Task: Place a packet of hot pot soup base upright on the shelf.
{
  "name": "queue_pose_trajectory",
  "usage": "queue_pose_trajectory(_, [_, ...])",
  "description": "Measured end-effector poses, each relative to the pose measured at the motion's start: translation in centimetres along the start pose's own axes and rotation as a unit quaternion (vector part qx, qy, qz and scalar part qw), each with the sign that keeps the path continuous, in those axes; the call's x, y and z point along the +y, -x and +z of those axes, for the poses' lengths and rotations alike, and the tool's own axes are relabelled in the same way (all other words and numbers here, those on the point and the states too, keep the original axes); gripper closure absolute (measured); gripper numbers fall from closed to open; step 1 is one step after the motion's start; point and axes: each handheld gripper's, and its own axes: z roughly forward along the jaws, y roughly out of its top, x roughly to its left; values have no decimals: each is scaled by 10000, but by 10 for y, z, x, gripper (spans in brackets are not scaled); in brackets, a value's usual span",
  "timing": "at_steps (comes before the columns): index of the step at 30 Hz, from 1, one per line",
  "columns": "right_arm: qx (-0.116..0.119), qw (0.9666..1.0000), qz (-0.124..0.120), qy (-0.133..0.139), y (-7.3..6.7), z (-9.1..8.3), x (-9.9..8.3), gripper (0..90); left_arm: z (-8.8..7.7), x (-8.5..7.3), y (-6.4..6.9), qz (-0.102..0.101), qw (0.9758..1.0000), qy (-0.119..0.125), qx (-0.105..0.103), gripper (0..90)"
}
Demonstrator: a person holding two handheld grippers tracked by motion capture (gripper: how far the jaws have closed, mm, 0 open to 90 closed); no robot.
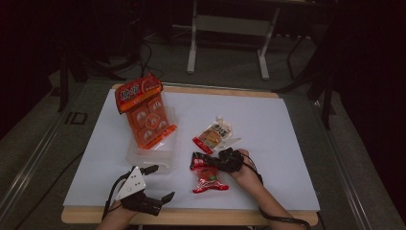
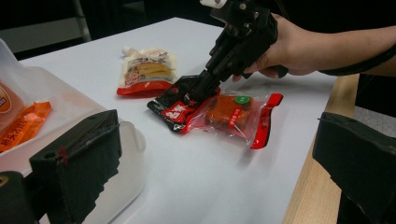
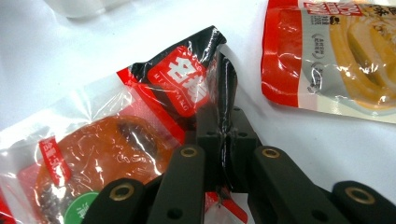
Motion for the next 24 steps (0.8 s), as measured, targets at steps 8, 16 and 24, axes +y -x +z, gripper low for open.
queue_pose_trajectory(8, [101,9996,-92,243,-6,-21,11,883,1,0,0,5,10000,43,-13,18])
queue_pose_trajectory(16, [157,9987,-187,458,-13,-37,16,884,2,-1,0,-28,10000,20,-17,18])
queue_pose_trajectory(24, [220,9970,-275,684,-22,-51,21,885,0,3,1,49,9998,167,-78,25])
